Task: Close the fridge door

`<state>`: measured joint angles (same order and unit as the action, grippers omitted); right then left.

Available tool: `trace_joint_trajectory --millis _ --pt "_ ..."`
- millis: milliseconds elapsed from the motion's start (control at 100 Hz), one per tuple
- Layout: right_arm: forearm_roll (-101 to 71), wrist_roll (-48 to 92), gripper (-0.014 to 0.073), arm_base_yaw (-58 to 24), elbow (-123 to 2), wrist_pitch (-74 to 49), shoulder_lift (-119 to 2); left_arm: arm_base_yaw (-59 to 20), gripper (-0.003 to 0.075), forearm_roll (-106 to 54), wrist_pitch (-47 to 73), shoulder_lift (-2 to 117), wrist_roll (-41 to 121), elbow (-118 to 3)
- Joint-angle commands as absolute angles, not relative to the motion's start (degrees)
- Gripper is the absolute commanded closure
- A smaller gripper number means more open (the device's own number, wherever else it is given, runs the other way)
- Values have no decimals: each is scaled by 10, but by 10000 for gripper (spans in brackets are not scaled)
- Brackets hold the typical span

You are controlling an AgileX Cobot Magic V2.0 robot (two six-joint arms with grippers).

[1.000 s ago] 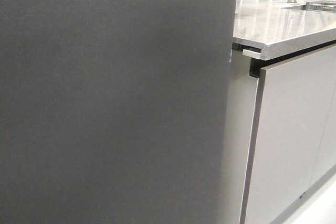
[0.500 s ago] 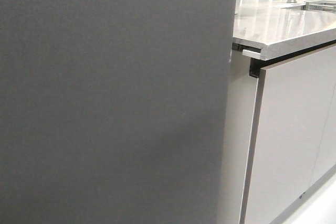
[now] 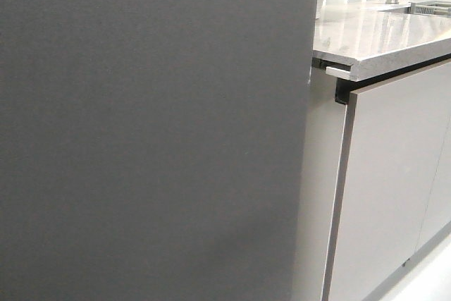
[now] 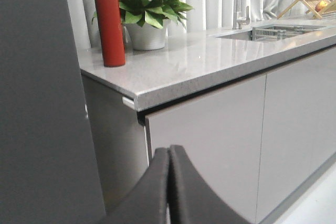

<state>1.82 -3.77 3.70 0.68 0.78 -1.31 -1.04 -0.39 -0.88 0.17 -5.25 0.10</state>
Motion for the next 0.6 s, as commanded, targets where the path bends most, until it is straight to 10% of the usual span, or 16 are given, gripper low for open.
trace_joint_trajectory --millis 0,590 --pt "23 -37 670 41 14 48 -5 -13 741 -5 -53 13 -55 17" --pt "24 -37 670 42 14 38 11 -13 741 -5 -53 13 -55 17"
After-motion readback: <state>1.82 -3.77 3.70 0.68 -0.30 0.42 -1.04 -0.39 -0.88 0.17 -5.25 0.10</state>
